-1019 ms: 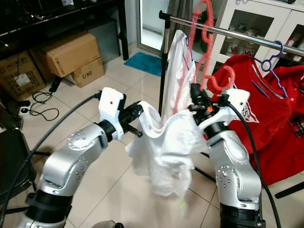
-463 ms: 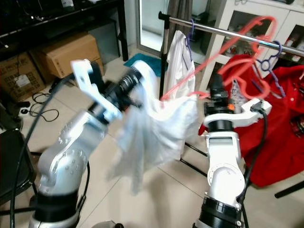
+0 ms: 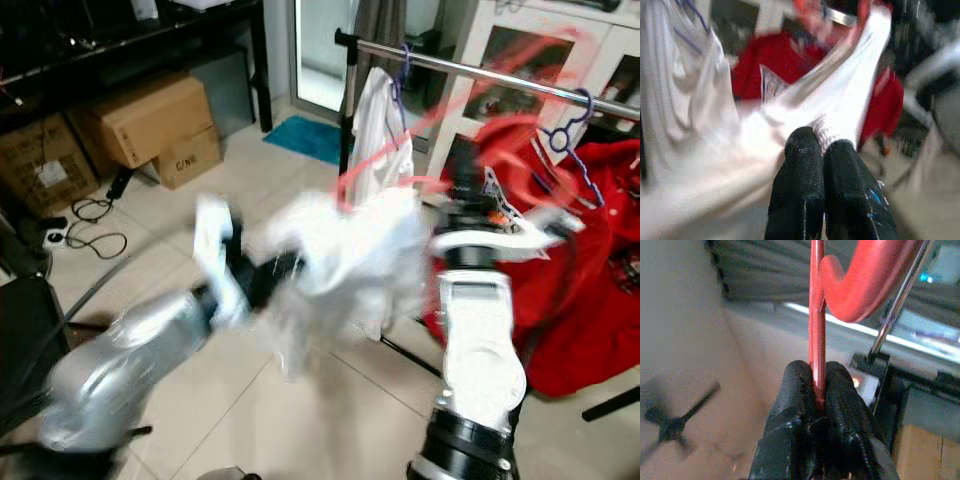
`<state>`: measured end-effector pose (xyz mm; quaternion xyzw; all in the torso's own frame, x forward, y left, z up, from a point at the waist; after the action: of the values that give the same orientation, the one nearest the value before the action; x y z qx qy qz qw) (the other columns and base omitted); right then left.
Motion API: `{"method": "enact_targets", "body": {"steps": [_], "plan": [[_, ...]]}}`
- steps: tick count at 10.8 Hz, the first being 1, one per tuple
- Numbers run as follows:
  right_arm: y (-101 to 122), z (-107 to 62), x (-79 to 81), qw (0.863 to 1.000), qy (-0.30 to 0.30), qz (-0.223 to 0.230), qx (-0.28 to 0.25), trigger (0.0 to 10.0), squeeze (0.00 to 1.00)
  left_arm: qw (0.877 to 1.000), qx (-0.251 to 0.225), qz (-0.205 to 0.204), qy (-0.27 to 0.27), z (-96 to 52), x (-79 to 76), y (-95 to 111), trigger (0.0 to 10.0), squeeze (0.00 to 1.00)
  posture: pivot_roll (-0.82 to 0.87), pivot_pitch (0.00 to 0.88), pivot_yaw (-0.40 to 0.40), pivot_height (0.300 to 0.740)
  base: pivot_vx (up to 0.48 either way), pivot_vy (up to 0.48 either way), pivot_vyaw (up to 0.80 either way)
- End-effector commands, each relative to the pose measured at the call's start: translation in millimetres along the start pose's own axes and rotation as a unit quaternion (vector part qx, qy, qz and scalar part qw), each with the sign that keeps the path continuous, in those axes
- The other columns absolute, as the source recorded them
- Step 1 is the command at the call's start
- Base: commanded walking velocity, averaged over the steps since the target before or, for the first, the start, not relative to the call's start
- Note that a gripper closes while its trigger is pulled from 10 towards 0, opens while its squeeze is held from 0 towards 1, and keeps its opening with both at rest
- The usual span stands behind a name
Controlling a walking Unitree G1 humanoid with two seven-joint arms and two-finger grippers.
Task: Hang hanger
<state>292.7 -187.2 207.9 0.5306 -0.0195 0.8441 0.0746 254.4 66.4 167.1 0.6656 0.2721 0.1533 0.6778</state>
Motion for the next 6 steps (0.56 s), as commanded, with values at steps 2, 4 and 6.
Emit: {"method": "enact_targets", "body": {"steps": [2, 4, 6], "plan": [[2.2, 7.5, 7.2, 0.999, 0.018, 0.041, -0.021, 10.0, 0.0, 0.998, 0.039, -0.004, -0.042, -9.7, -10.9, -8.2, 0.0, 0.0, 0.08, 0.0, 0.016, 0.74, 0.0, 0.0, 0.0], [12.3, 10.5, 10.6, 0.995, 0.02, 0.088, -0.052, 10.0, 0.0, 0.997, 0.079, 0.012, -0.017, -15.4, -2.7, -23.4, 0.0, 0.0, 0.08, 0.0, 0.019, 0.74, 0.0, 0.0, 0.0], [-4.7, 14.3, 15.6, 0.997, 0.032, -0.062, 0.036, 10.0, 0.0, 0.997, 0.015, 0.053, 0.06, -2.2, 18.0, -0.1, 0.0, 0.0, 0.07, 0.0, 0.025, 0.74, 0.0, 0.0, 0.0]]}}
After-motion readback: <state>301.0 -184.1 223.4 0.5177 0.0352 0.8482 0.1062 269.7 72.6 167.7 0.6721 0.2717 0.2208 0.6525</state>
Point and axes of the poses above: a point about 5 cm out from each wrist's last joint towards the gripper, its own z axis pointing out of the wrist towards the gripper, its own y axis along the axis of the wrist's last joint, x = y × z, the point moved 1 cm from there along z, pointing out of the wrist towards the gripper, and after that the axes turned 7 degrees about z, right-handed, at the moved point
